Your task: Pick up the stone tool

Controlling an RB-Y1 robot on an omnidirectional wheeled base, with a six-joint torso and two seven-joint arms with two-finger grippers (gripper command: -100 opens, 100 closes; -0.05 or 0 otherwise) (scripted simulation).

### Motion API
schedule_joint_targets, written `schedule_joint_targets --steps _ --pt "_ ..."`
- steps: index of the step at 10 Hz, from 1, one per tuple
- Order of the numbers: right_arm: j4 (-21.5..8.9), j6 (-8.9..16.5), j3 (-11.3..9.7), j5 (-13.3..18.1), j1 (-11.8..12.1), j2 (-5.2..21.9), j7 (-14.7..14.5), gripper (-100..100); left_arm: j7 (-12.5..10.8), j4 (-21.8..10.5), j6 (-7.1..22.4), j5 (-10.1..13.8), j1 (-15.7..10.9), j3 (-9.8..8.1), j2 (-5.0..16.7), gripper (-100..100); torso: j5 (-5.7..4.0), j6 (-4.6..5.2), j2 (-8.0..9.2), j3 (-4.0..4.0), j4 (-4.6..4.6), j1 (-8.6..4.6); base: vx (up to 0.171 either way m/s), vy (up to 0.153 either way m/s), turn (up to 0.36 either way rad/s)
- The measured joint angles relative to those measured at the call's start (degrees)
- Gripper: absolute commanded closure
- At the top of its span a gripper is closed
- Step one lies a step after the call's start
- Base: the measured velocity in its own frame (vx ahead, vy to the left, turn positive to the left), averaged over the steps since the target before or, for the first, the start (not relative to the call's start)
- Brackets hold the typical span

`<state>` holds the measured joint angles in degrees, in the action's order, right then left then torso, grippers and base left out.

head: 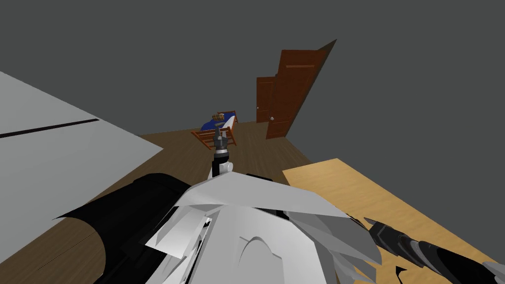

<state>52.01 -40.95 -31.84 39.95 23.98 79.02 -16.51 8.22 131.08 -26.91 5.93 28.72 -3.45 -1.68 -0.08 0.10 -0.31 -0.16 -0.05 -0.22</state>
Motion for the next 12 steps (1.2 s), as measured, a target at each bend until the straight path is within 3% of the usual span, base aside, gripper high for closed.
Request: schedule_joint_targets --steps 1,2,7,12 --pt "0.06 0.00 -0.09 0.04 0.08 0.01 0.06 0 0.00 0.00 0.00 0.00 0.00 0.00 0.00 0 0.02 0.00 0.05 0.03 0.01 0.09 0.000 0.000 0.000" --pt "0.06 0.00 -0.08 0.03 0.07 0.01 0.05 -100 0.00 0.00 0.00 0.00 0.00 0.00 0.00 0 0.04 0.01 0.11 0.06 0.02 0.16 0.112 -0.027 -0.346" --pt "3.77 2.24 1.35 1.21 2.93 -0.84 -4.84 -100 0.00 0.00 0.00 0.00 0.00 0.01 -0.01 0 0.07 0.01 0.04 0.01 -0.01 0.34 0.059 0.029 -0.156" --pt "3.63 2.13 1.36 1.32 2.85 -1.01 -5.11 -100 0.00 0.00 0.00 0.00 0.00 0.00 0.00 0 0.04 0.02 0.15 0.08 0.02 0.24 0.001 0.001 -0.003"
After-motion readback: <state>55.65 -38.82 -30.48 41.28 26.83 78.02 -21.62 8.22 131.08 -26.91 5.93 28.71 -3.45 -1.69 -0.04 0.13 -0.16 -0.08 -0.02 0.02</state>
